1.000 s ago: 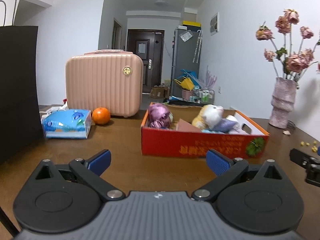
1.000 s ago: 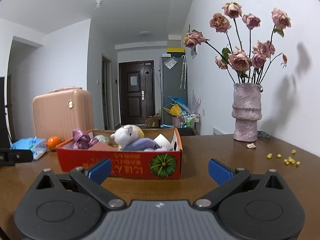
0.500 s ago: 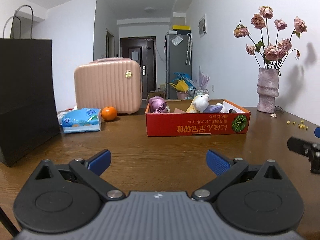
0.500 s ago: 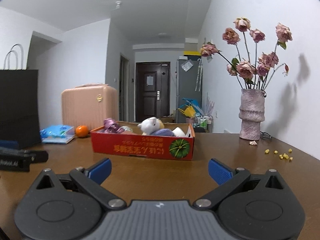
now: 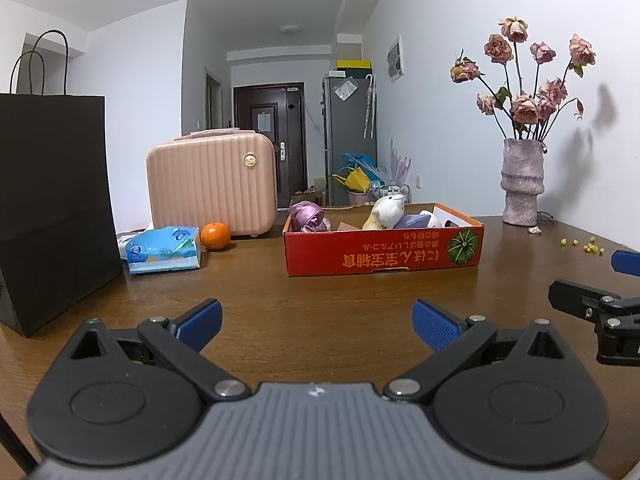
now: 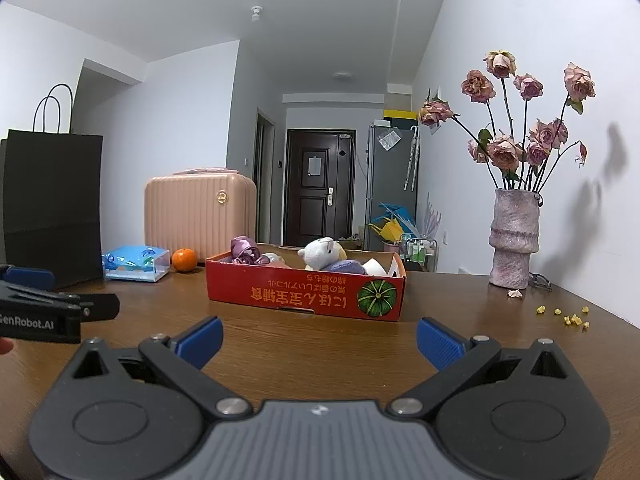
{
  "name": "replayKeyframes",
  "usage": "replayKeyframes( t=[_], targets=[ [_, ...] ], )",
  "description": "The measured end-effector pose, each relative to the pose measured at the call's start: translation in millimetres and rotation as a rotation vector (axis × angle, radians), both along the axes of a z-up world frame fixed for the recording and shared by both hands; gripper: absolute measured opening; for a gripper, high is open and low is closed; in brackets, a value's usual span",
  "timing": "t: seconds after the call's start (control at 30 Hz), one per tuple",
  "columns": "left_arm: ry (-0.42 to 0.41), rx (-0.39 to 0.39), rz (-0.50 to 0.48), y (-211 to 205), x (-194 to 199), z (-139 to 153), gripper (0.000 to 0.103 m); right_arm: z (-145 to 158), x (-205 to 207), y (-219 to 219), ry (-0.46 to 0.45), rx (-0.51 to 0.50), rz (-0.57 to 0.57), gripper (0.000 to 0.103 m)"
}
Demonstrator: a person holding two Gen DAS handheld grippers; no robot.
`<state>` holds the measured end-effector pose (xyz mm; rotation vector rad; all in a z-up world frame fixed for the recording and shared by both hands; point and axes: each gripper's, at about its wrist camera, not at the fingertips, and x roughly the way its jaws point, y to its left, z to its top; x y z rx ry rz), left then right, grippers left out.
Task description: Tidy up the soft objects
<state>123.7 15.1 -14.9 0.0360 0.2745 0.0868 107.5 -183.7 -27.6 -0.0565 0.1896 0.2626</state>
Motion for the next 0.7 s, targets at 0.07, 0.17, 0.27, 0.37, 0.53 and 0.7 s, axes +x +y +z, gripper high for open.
replayKeyframes(
  t=[0.07,0.17,0.27,0.37,0.53,0.7],
  targets=[
    [-0.004,-0.001,0.0,0.3,-1.1,0.2,0.103,0.0,0.2,0.3,0.003,0.001,0.0,0.103],
    [-0.009,-0.001,0.001,0.4,-2.1,0.8,0.103,-0.3,2.2,-0.6,0.006,0.002,0.001,0.103],
    [-0.009,-0.001,0.001,0.5,-2.2,0.9,0.103,-0.1,2.6,-0.6,0.005,0.003,0.002,0.103],
    [-0.01,-0.001,0.001,0.5,-2.3,0.8,0.103,-0.3,2.5,-0.4,0.004,0.002,0.003,0.103],
    [-0.017,-0.002,0.002,-0.2,-5.1,2.7,0.103,-0.2,2.2,0.8,0.001,0.001,0.006,0.103],
    [-0.021,-0.001,0.001,0.2,-5.3,3.5,0.103,0.1,2.9,1.1,0.0,0.001,0.007,0.103]
  ],
)
